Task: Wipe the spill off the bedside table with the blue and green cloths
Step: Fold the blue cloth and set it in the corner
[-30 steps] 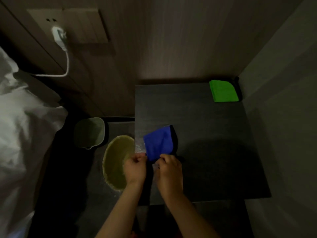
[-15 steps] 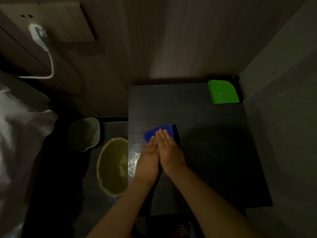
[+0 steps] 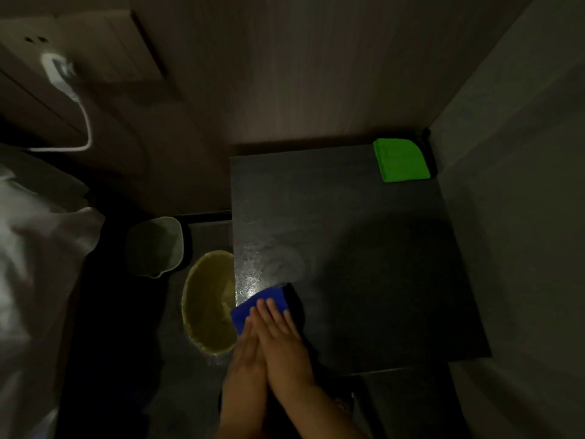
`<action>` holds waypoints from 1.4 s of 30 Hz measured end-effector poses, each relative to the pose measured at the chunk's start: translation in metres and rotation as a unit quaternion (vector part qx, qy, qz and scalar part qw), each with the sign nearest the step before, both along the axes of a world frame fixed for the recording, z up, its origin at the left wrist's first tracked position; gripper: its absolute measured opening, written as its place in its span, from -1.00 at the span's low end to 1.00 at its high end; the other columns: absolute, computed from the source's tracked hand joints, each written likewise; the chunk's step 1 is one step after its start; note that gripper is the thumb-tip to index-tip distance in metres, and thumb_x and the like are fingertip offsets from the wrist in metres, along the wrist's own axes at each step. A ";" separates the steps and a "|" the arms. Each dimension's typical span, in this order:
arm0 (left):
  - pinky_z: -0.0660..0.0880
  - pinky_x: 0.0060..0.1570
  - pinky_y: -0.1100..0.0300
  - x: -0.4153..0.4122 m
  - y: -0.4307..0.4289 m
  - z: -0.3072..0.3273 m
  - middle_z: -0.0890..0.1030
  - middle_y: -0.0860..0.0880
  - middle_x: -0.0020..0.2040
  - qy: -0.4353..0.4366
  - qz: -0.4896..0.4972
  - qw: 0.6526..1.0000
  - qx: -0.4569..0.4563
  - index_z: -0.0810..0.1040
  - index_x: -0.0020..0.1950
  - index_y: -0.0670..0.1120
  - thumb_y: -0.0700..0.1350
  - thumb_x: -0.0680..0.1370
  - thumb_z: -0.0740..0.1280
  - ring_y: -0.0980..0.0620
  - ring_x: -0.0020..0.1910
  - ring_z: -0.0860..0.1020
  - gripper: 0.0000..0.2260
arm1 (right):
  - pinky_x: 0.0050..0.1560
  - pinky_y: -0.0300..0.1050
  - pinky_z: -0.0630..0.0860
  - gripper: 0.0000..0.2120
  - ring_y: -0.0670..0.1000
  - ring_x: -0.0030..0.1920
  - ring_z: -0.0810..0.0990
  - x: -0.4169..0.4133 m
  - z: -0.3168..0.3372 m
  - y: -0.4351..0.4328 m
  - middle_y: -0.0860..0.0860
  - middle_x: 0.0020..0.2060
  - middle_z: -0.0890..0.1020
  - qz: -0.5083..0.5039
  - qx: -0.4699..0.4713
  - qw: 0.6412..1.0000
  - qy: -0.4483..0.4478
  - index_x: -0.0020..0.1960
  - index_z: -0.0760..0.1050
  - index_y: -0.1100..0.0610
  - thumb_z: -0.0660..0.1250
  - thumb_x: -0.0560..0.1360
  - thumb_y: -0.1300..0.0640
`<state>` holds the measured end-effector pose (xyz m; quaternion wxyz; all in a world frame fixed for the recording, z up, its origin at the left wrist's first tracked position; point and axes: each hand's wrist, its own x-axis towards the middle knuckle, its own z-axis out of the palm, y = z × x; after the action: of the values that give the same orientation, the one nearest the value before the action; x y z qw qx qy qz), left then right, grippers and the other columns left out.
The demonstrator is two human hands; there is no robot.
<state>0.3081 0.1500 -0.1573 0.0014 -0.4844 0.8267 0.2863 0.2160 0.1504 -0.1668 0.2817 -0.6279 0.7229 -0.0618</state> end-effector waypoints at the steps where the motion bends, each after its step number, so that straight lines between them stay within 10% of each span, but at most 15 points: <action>1: -0.32 0.38 0.46 0.004 0.000 0.000 0.21 -0.20 0.50 -0.005 -0.007 1.000 0.021 0.18 0.47 -0.24 -0.17 0.44 0.45 0.16 0.51 -0.18 -0.30 | 0.39 -0.03 -0.47 -0.44 -0.02 0.47 -0.37 0.003 0.000 0.002 -0.02 0.53 -0.25 0.023 0.037 0.999 -0.008 0.52 -0.27 0.07 -0.07 0.62 0.20; 3: -0.25 0.42 0.38 0.005 0.001 -0.001 0.27 -0.20 0.46 0.002 -0.018 0.999 0.041 0.31 0.41 -0.28 -0.23 0.38 0.49 0.23 0.51 -0.21 -0.35 | 0.36 -0.06 -0.50 -0.44 -0.05 0.42 -0.44 -0.002 0.000 0.007 -0.04 0.53 -0.27 0.037 0.057 0.998 -0.012 0.51 -0.29 0.07 -0.08 0.62 0.20; 7: -0.35 0.38 0.31 -0.020 -0.004 -0.001 -0.25 0.07 0.52 -0.011 -0.068 0.997 0.020 -0.15 0.53 0.01 -0.02 0.59 0.20 0.13 0.50 -0.29 -0.35 | 0.43 -0.09 -0.42 -0.41 -0.07 0.44 -0.39 -0.038 0.002 0.019 -0.04 0.52 -0.25 -0.014 0.034 0.999 -0.015 0.52 -0.24 0.06 -0.02 0.60 0.26; 15: -0.26 0.37 0.36 -0.101 -0.041 0.009 -0.07 -0.04 0.58 0.006 -0.126 0.992 -0.029 -0.08 0.56 -0.09 -0.16 0.64 0.07 0.09 0.55 -0.11 -0.48 | 0.54 -0.07 -0.14 -0.41 -0.01 0.54 -0.20 -0.105 0.012 -0.004 0.03 0.55 -0.16 -0.129 0.037 0.991 0.011 0.53 -0.21 0.12 0.03 0.61 0.26; 25: -0.16 0.43 0.34 -0.097 -0.045 0.002 -0.03 -0.01 0.58 0.021 -0.144 0.989 -0.035 -0.04 0.55 -0.05 -0.13 0.62 0.15 0.11 0.55 -0.06 -0.44 | 0.52 -0.03 -0.20 -0.40 0.01 0.53 -0.22 -0.099 0.000 -0.009 0.03 0.55 -0.14 -0.158 0.031 0.987 0.012 0.53 -0.17 0.09 0.07 0.61 0.24; 34: -0.46 0.25 0.54 -0.016 -0.003 0.001 -0.27 0.11 0.46 0.012 -0.137 0.990 0.027 -0.23 0.45 0.04 -0.05 0.64 0.09 0.20 0.48 -0.26 -0.45 | 0.45 -0.01 -0.40 -0.39 0.02 0.44 -0.40 -0.020 0.001 0.032 0.03 0.52 -0.28 -0.104 0.049 0.993 0.013 0.51 -0.29 0.08 0.01 0.61 0.22; 42: -0.42 0.19 0.63 0.010 -0.007 0.004 -0.27 0.10 0.48 -0.013 -0.151 0.988 0.040 -0.16 0.55 -0.03 -0.03 0.66 0.01 0.23 0.48 -0.25 -0.48 | 0.44 0.09 -0.17 -0.30 0.05 0.44 0.28 0.010 0.012 0.030 0.07 0.41 0.40 -0.141 0.032 0.987 0.062 0.39 0.36 0.11 0.52 0.30 0.15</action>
<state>0.3182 0.1434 -0.1532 0.0748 -0.3572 0.8780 0.3098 0.2264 0.1801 -0.1552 0.2443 -0.5128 0.8221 -0.0386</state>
